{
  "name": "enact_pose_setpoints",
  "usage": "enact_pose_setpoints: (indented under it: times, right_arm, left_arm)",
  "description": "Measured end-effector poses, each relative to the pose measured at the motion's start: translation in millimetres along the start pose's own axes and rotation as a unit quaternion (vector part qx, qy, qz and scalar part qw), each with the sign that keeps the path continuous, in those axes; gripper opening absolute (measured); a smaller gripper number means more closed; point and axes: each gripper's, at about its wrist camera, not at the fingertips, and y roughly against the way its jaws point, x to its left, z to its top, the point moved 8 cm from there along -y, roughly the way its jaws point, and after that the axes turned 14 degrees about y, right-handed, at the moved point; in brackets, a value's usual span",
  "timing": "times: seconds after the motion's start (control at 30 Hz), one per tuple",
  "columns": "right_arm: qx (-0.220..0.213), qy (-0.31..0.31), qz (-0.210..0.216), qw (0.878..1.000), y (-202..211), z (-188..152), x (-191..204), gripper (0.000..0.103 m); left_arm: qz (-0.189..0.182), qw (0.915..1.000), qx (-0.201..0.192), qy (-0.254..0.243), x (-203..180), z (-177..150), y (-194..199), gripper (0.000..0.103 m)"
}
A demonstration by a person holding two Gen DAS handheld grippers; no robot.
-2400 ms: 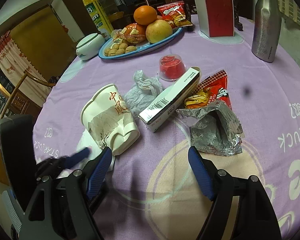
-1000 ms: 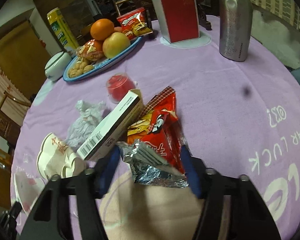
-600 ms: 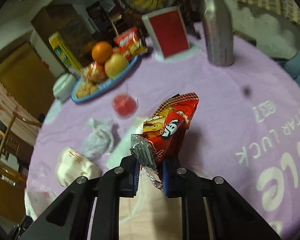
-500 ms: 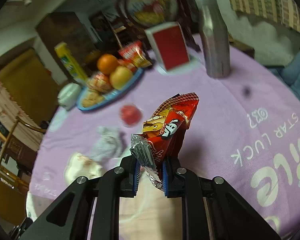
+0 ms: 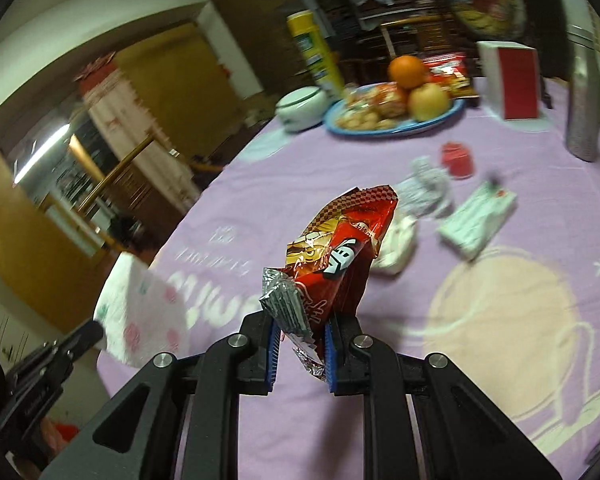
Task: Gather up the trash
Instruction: 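Hold the tissue in the left tool while the right tool grasps the red snack bag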
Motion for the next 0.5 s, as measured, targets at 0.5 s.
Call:
enact_pose_setpoints:
  times: [0.5]
  right_arm:
    - [0.027,0.041,0.068,0.996,-4.3,-23.6,83.4,0.018]
  left_arm:
    - [0.008,0.9989,-0.035,0.03,41.7,-5.6,48.8,0.003]
